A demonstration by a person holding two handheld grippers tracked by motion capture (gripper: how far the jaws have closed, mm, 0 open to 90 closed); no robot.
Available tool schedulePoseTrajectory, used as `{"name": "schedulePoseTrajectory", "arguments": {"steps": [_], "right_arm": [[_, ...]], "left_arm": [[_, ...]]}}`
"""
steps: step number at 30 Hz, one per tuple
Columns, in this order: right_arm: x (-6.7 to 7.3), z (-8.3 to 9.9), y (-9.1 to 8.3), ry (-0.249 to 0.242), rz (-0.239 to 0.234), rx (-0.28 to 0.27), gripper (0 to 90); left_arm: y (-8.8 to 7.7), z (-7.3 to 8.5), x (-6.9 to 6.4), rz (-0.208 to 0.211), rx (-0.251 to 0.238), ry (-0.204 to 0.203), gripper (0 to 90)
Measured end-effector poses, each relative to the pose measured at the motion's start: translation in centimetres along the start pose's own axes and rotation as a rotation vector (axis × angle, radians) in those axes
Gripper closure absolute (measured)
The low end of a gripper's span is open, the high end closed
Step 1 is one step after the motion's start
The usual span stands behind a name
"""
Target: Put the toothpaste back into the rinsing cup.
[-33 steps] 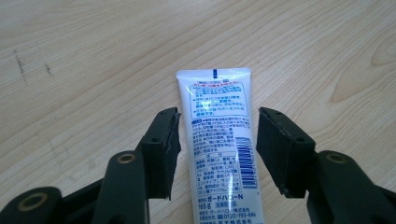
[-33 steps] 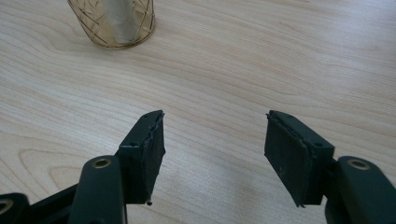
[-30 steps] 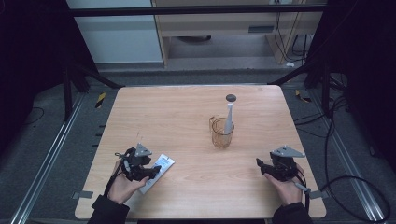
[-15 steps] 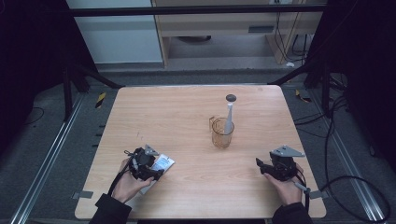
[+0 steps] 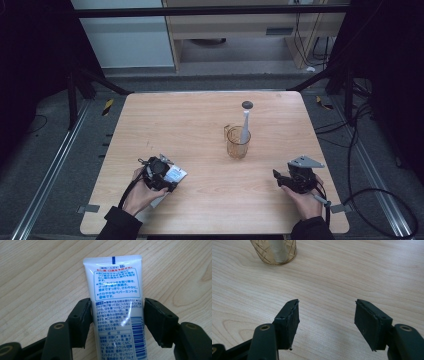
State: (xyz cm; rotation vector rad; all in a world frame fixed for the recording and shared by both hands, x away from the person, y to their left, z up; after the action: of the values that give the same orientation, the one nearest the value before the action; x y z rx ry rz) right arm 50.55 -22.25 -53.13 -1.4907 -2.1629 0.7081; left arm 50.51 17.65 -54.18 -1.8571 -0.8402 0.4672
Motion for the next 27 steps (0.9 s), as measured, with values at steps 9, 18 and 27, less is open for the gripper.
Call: {"name": "schedulePoseTrajectory", "arguments": {"steps": [9, 18, 27], "right_arm": [[0.0, 0.0, 0.0, -0.002, 0.001, 0.001, 36.4], [0.1, 0.0, 0.0, -0.005, 0.003, 0.001, 36.4], [0.0, 0.0, 0.0, -0.003, 0.003, 0.003, 36.5]], "left_arm": [[0.5, 0.0, 0.1, 0.006, 0.018, -0.008, 38.2], [0.3, 0.0, -0.1, 0.006, 0.034, -0.047, 45.4], [-0.9, 0.1, 0.1, 0.013, 0.002, -0.091, 63.1]]}}
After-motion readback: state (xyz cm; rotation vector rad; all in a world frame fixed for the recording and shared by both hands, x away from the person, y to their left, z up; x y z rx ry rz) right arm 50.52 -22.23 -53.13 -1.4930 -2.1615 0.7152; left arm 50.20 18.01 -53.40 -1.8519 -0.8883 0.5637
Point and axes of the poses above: each handheld gripper's, and its own axes: y roughly forward along the jaws, z roughly out of its underside, x roughly to its left, the point moved 8 cm from there along y, roughly forward along the jaws, and after that the axes turned 5 degrees about y, right-handed, at the moved point
